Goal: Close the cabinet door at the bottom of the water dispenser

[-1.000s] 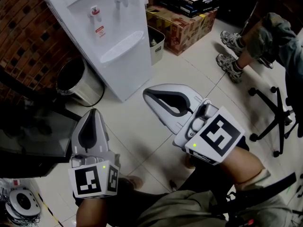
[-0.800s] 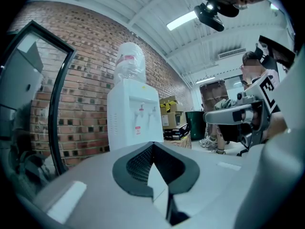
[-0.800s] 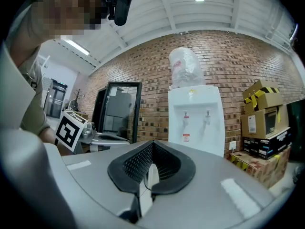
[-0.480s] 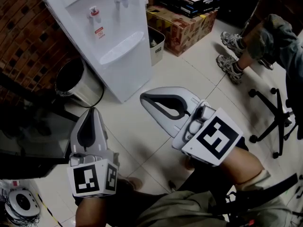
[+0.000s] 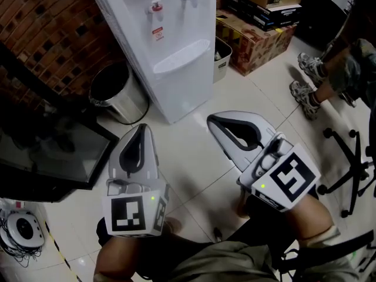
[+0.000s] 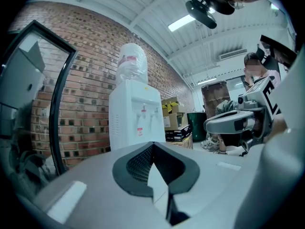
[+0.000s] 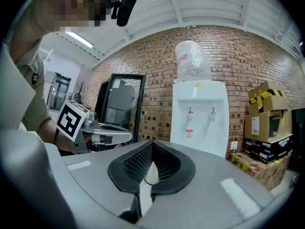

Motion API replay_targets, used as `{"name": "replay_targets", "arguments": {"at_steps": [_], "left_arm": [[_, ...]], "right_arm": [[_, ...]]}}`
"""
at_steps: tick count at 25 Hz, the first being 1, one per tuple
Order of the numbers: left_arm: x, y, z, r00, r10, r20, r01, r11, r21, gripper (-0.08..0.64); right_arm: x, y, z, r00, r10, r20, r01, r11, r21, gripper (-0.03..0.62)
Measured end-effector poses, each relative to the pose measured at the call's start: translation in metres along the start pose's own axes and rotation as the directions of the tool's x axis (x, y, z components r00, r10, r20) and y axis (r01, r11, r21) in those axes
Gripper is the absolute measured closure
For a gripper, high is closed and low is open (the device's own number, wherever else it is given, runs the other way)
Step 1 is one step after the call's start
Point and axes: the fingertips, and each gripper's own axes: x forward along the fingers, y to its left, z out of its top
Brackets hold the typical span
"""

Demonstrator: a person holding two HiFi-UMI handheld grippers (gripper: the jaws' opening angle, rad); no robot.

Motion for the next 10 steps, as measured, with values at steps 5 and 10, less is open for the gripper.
{"name": "replay_targets", "arguments": {"at_steps": [5,10], "left_arm": [[-0.0001,0.0003,0.0011,1.0,0.0,-0.005,0.0,1.0,0.0,0.56],[0.003,-0.006,0.0026,0.999,-0.03,-0.032,0.03,0.999,-0.018,0.56]], "right_arm": [[0.0007,-0.002,-0.0009,1.0,-0.008,-0.006,0.008,1.0,0.006,0.58],[0.0009,-0.0062,-0.0012,0.999,-0.038,-0.016,0.039,0.999,0.022,0.58]]}}
